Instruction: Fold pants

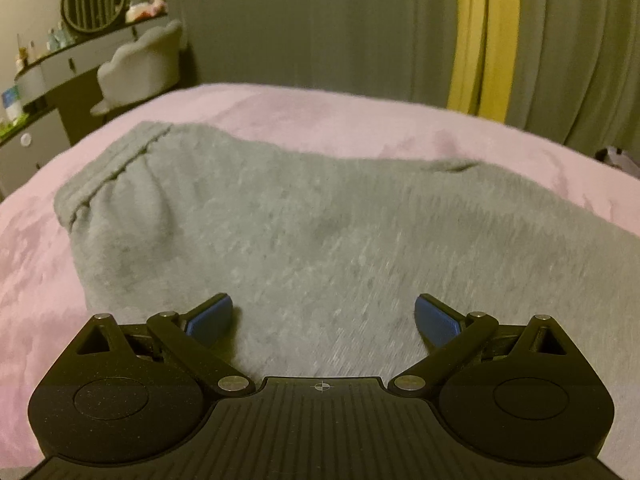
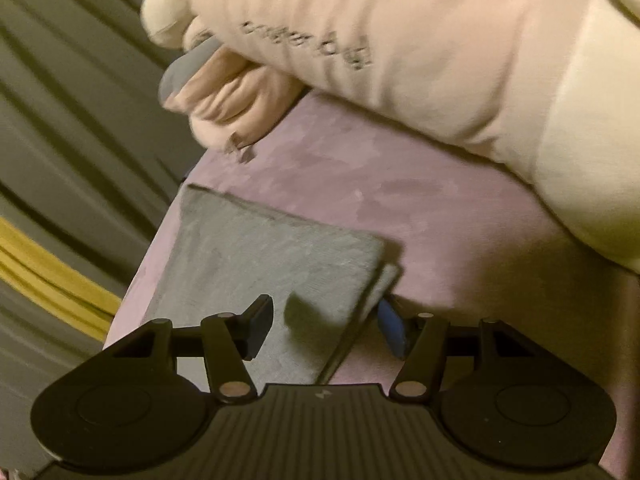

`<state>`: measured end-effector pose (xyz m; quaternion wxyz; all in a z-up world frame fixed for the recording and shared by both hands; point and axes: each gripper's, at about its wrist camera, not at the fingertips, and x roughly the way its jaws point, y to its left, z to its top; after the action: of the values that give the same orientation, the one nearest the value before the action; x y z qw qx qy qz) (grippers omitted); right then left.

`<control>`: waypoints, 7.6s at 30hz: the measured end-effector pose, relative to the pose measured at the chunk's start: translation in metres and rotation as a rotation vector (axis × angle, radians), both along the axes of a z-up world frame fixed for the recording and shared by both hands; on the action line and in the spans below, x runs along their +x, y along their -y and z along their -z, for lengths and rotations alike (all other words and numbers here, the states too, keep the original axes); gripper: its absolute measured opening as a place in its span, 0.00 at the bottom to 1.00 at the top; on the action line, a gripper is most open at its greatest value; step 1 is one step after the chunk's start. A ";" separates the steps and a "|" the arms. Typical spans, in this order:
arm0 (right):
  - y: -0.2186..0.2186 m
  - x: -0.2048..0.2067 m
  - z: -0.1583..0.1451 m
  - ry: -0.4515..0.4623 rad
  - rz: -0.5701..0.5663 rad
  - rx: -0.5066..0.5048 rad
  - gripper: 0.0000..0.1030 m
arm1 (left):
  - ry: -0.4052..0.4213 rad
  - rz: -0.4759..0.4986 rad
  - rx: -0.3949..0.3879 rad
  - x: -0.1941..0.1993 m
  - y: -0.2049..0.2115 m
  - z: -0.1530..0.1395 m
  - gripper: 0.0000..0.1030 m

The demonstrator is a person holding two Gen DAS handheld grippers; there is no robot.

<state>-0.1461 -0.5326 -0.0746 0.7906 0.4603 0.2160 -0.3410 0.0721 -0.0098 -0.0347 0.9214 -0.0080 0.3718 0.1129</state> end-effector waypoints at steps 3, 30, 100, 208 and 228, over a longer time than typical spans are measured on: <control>0.002 0.000 0.005 0.009 0.005 0.015 0.23 | 0.002 -0.006 0.000 0.001 -0.001 0.002 0.98; 0.012 0.021 0.015 0.087 -0.004 0.067 0.16 | 0.004 -0.005 0.005 0.002 0.000 0.004 0.99; -0.218 0.124 -0.037 -0.055 -0.620 0.128 0.95 | -0.031 0.163 -0.136 -0.037 -0.018 -0.020 0.99; -0.278 0.134 -0.047 -0.356 -0.807 -0.509 0.35 | -0.168 0.506 -0.338 -0.038 0.056 0.001 0.11; -0.258 0.131 -0.063 -0.256 -0.760 -0.616 0.62 | -0.022 0.336 -0.343 -0.023 0.022 -0.016 0.46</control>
<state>-0.0154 -0.2747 -0.0112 0.9252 0.0494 0.3527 -0.1308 0.0494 -0.0315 -0.0188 0.9083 -0.1013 0.3915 -0.1068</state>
